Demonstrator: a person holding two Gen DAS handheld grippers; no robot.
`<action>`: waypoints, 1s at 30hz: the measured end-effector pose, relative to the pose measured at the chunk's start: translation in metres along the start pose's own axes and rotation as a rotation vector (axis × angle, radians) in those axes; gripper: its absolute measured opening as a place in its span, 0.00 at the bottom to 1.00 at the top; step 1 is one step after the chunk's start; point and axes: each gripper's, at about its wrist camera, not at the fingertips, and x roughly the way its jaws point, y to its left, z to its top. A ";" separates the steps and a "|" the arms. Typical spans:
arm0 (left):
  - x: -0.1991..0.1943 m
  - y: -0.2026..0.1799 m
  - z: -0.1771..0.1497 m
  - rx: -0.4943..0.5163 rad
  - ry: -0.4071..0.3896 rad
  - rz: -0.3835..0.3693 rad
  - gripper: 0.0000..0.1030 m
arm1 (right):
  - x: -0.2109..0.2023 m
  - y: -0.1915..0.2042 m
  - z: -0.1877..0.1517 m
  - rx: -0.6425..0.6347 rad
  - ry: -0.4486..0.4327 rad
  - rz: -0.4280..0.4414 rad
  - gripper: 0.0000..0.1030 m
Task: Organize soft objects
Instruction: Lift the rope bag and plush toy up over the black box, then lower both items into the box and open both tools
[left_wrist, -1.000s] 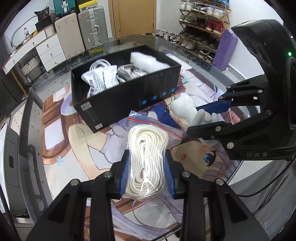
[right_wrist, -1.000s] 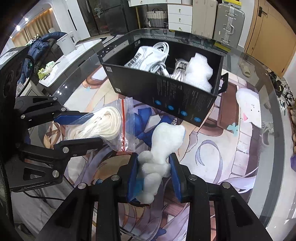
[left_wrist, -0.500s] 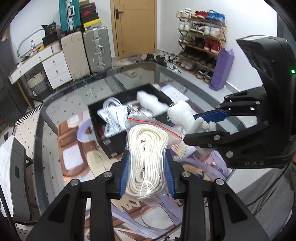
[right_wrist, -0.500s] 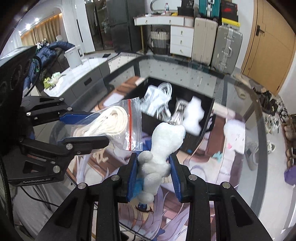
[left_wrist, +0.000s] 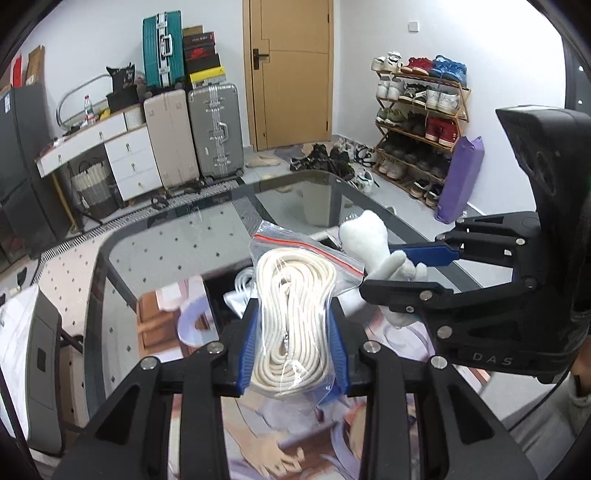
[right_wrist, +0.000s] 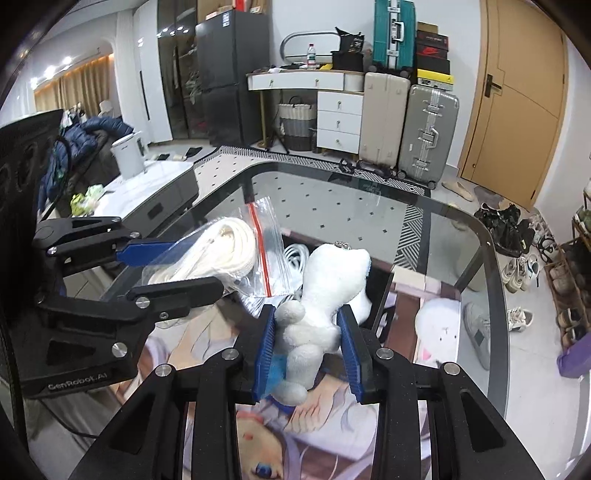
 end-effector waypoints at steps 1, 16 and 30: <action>0.004 0.003 0.002 -0.002 -0.004 0.006 0.32 | 0.005 -0.003 0.001 0.006 0.002 -0.001 0.33; 0.088 0.022 -0.002 -0.089 0.095 0.050 0.32 | 0.093 -0.031 0.003 0.088 0.084 0.008 0.33; 0.106 0.013 -0.021 -0.067 0.148 0.083 0.37 | 0.109 -0.036 -0.012 0.100 0.124 0.021 0.33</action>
